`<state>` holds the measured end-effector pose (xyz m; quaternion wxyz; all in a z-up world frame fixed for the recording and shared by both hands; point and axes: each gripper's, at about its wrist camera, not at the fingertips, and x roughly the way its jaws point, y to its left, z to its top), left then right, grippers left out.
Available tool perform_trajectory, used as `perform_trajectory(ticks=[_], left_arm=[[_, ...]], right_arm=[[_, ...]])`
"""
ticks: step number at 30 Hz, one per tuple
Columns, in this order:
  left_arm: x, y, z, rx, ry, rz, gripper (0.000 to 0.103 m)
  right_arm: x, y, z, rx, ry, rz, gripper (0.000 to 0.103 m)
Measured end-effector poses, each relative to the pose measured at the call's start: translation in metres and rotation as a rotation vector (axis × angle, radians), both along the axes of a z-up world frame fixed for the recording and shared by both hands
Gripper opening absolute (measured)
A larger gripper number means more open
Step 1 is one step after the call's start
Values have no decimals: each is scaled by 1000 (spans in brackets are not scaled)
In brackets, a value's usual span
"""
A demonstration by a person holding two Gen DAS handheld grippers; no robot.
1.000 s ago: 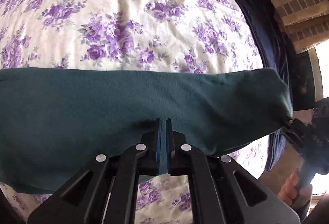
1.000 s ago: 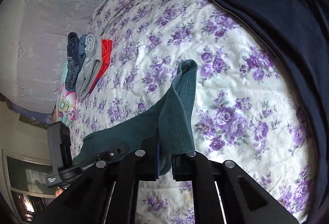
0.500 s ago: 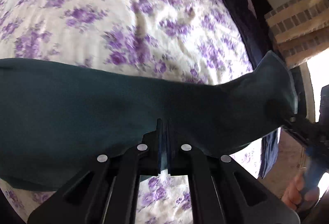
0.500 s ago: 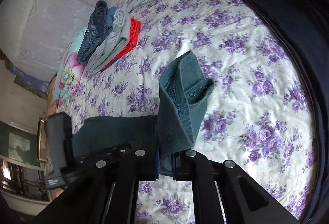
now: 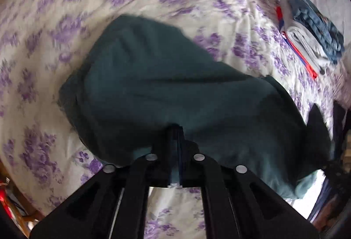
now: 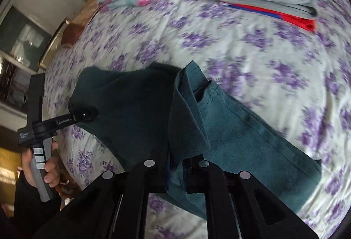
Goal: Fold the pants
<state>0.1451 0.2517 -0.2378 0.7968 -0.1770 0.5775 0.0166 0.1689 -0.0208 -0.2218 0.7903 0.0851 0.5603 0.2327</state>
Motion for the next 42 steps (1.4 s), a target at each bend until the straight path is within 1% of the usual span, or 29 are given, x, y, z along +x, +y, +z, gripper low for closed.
perform_trajectory(ticks=[1,3,5,6,8,10,11,12,15,16,17,18,19,20,22,24,25,26,27,28,29,30,31,32,34,35,38,41,42], left_arm=[[-1,3,-3,-23,-5,5,2],[-1,-1,-4,-18,-10,1,2],[-1,-6,-6,-4,-8,-7,2],[0,-7,-7,0,-6,-12,2],[1,-7,-8,0,-2,-19,2],[3,-7,-10,-9,3,-23,2],[4,-6,-11,-15,6,-25,2],[6,-6,-11,-19,9,-24,2],[5,-3,-10,-33,16,-28,2],[5,0,-9,-37,17,-31,2],[3,2,-7,-43,16,-29,2],[1,3,-4,-46,13,-24,2],[-2,5,1,-44,6,-19,2],[-7,6,7,-30,-6,-12,2],[-14,9,19,-13,-31,-1,2],[-24,17,33,-24,-61,19,2],[-28,22,39,-31,-71,32,3],[-33,30,46,-35,-81,52,4],[-38,36,51,-33,-88,72,12],[-42,44,56,-33,-96,95,21],[-48,53,61,-38,-104,124,46],[-53,62,65,-42,-109,157,63],[-56,69,67,-52,-115,189,66],[-61,79,67,-81,-121,218,68],[-66,94,61,-143,-106,259,69],[-66,97,56,-173,-96,273,70],[-63,103,35,-290,-60,287,71],[-47,102,6,-358,-9,303,72],[-40,102,-2,-377,3,308,75]], right_arm=[[2,16,-5,-11,1,30,9],[8,39,-15,-30,24,66,9],[11,51,-26,-64,42,79,9],[12,55,-31,-79,53,81,11],[15,56,-33,-62,76,76,19],[16,59,-29,-13,105,102,55],[15,61,-25,-15,108,109,60],[13,62,-18,-22,105,113,61],[7,61,2,26,103,143,61],[4,56,8,36,80,139,59],[2,55,15,37,44,134,51],[1,52,19,21,13,130,21],[2,53,19,-6,-5,124,4],[5,52,16,-8,0,116,7],[11,57,1,-12,42,108,7],[18,53,-22,-64,93,113,7],[17,54,-34,-68,121,114,5],[16,50,-33,-47,112,99,5],[16,48,-27,-35,118,99,9],[17,46,-21,-11,132,102,8],[16,42,-11,16,130,106,8],[14,38,1,32,117,120,10],[9,35,15,37,96,145,12],[4,30,26,36,74,167,15],[-12,17,46,22,20,194,30],[-21,8,53,11,-4,197,33],[-50,-18,60,-11,-34,169,34],[-73,-49,56,-40,-46,94,34],[-81,-60,53,-34,-34,65,34]])
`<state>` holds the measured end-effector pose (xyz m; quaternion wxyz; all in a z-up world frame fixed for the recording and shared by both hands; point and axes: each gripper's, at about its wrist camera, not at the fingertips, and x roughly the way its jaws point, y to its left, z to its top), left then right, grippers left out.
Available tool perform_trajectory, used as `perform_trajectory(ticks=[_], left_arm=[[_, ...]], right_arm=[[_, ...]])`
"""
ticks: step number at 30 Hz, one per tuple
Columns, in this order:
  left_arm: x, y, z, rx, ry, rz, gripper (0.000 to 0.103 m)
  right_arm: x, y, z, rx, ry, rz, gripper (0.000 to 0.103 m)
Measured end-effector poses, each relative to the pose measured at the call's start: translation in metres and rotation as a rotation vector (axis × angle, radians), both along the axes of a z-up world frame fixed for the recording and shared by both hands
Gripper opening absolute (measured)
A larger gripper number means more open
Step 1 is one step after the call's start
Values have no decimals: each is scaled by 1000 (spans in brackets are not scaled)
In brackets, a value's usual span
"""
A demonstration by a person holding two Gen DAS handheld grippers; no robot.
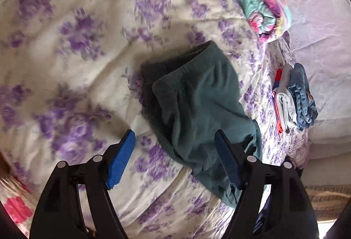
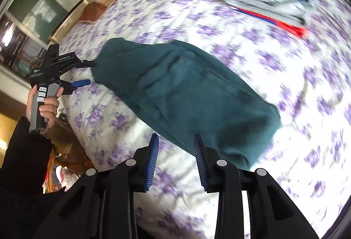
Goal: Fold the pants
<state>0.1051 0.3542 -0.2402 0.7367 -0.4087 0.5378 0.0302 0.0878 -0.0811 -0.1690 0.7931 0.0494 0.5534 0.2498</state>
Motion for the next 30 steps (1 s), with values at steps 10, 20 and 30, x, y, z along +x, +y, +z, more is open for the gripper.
perform_trajectory(ticks=[10,20,30], left_arm=[[60,-46,26,125,-82,-96,9],[27,-67,94,265,-257,-160,9],[28,-61,85,251,-230,-156,9]], right_arm=[[-10,-52,-12,56,13,-197,34],[34,8,-31,87,65,-26,34],[122,136,-65,59,67,96,28]])
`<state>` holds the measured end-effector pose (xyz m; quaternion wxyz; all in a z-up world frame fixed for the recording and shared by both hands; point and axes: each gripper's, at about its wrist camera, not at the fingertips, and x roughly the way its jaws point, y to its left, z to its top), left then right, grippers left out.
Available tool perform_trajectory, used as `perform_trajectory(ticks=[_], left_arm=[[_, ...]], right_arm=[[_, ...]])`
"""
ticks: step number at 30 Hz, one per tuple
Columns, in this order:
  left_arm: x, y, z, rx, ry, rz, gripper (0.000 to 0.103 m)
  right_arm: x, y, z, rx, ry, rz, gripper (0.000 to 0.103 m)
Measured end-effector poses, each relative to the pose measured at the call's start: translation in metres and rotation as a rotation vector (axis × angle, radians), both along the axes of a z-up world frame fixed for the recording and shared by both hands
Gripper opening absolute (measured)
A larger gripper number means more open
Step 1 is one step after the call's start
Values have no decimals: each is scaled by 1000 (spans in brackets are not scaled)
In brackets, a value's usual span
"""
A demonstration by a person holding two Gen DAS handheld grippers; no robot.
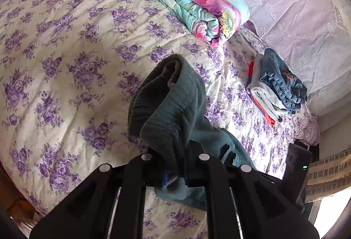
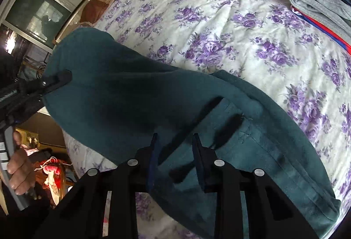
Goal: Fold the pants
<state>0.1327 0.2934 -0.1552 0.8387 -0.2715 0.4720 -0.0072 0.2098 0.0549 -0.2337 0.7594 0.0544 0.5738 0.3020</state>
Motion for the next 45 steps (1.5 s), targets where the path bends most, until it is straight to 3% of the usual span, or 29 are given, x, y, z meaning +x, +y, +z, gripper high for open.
perform_trajectory(ticks=[5,9,12,15,18,21,26,32,34,35,36,38,41,43,45], left_arm=[[4,-5,-9,-4,20,-12,9],[6,-17,-7,14,31,-26,9],[2,-34,11,34,-5,-77,9],[-3,-66,32,68,-49,-163,9],[-7,-110,41,82,-83,-270,9],[-9,-166,39,73,-85,-400,9],[-15,-270,10,125,-29,-624,9],[-23,-350,-56,204,121,-786,10],[-25,-362,-78,238,194,-830,25],[-28,-364,-89,231,228,-843,48],[-31,-365,-93,213,239,-852,62],[-38,-366,-86,211,221,-866,64],[-49,-349,-51,122,143,-877,64],[-48,-321,-24,75,70,-819,70],[-38,-284,-5,90,16,-711,74]], right_arm=[[-2,21,-23,-102,-6,43,29],[-5,12,0,-69,0,52,30],[-19,-34,43,9,-53,-4,30],[-44,-105,74,-12,-123,-127,35],[-80,-185,85,-63,-155,-298,35],[-120,-256,83,-82,-118,-473,35],[-181,-341,66,-72,-58,-695,35],[-218,-366,45,-39,-27,-781,35],[-218,-362,34,-30,-3,-781,35],[-216,-359,27,-20,12,-775,35],[-214,-356,20,-10,26,-763,35],[-204,-346,9,-13,55,-730,35],[-187,-324,12,-2,57,-653,35],[-175,-304,25,-1,20,-588,35],[-164,-284,39,6,-19,-523,35]])
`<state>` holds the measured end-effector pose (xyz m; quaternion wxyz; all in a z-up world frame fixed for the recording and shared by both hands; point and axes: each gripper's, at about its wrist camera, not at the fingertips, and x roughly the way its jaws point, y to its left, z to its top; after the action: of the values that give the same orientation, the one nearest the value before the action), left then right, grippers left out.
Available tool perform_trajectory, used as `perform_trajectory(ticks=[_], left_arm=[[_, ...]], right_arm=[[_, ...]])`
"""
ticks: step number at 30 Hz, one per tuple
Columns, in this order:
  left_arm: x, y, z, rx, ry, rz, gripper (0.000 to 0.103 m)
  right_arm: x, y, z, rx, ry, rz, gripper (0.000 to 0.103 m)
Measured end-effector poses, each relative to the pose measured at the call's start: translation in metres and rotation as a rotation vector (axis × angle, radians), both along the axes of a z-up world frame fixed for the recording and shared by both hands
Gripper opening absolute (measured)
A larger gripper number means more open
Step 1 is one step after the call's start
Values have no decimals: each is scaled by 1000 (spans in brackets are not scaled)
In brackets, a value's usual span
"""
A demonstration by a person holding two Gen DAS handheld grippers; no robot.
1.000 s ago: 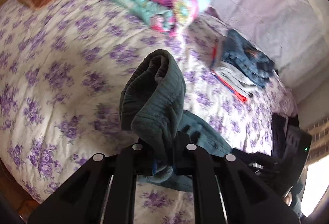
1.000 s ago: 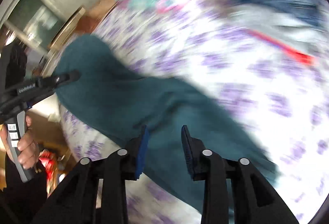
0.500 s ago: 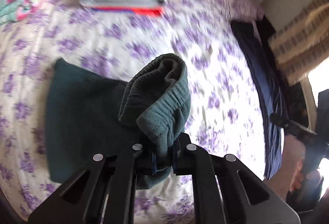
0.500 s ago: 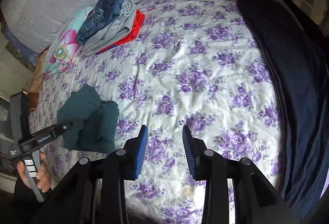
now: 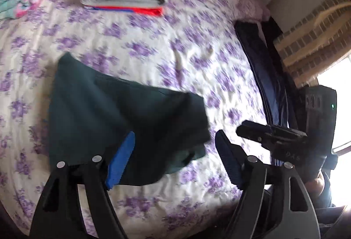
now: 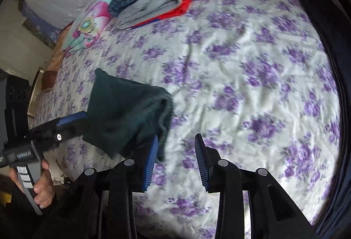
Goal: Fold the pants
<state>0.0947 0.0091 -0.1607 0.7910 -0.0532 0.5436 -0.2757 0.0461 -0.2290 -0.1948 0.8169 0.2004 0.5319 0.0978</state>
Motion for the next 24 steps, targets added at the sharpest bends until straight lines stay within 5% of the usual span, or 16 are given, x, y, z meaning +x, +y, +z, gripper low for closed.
perform_trajectory(ticks=[2,5,10,11,12,15,19,24], left_arm=[[18,36,-1,14,8,101,72],[39,75,-21,-59,84,178,52],[55,95,-83,8,181,254,28],[55,99,-97,25,198,263,6],[56,108,-109,26,207,291,2],[57,129,-120,-79,229,327,2],[56,125,-111,-20,217,313,1],[38,140,-65,-14,134,324,1]], right_arm=[[13,21,10,11,-40,69,35],[37,47,13,47,-56,141,35],[68,60,-36,-117,64,138,27],[73,58,-49,-112,89,130,26],[79,59,-57,-107,98,129,26],[98,76,-62,-184,84,174,27],[111,90,-53,-278,138,249,30],[128,118,15,-224,16,384,31]])
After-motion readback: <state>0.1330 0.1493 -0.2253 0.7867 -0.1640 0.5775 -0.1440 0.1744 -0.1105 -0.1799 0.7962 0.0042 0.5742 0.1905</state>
